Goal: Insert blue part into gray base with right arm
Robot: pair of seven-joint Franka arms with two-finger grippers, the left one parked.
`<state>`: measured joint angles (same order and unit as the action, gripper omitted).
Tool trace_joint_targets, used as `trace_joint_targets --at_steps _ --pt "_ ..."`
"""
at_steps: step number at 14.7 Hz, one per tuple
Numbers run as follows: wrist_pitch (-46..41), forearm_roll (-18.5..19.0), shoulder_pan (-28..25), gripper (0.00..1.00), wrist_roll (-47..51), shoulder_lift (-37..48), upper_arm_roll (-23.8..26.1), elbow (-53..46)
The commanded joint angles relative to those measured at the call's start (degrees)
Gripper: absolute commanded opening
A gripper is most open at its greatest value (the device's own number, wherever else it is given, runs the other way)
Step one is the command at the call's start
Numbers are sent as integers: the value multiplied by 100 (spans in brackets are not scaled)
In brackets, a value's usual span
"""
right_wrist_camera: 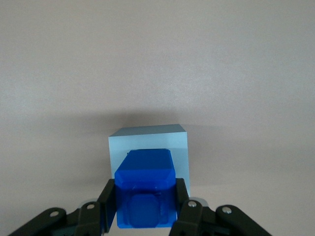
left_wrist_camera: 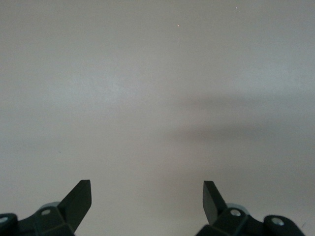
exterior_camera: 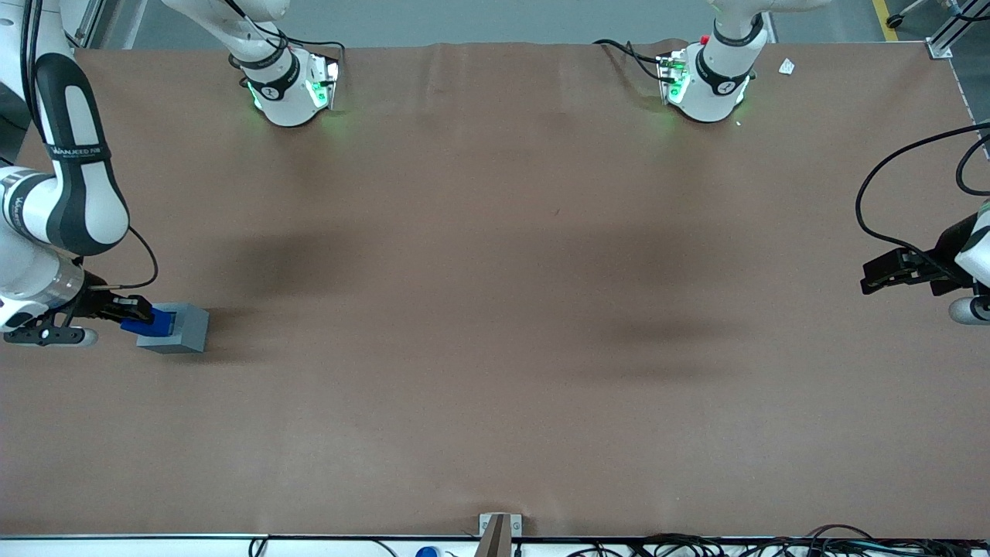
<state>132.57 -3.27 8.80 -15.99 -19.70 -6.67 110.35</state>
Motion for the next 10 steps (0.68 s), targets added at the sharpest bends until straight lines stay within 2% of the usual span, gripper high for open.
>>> trace_joint_targets --at_steps 1,10 --pt "41 -51 60 2 -1 54 61 83" --pt "58 -51 69 2 -18 -60 61 83"
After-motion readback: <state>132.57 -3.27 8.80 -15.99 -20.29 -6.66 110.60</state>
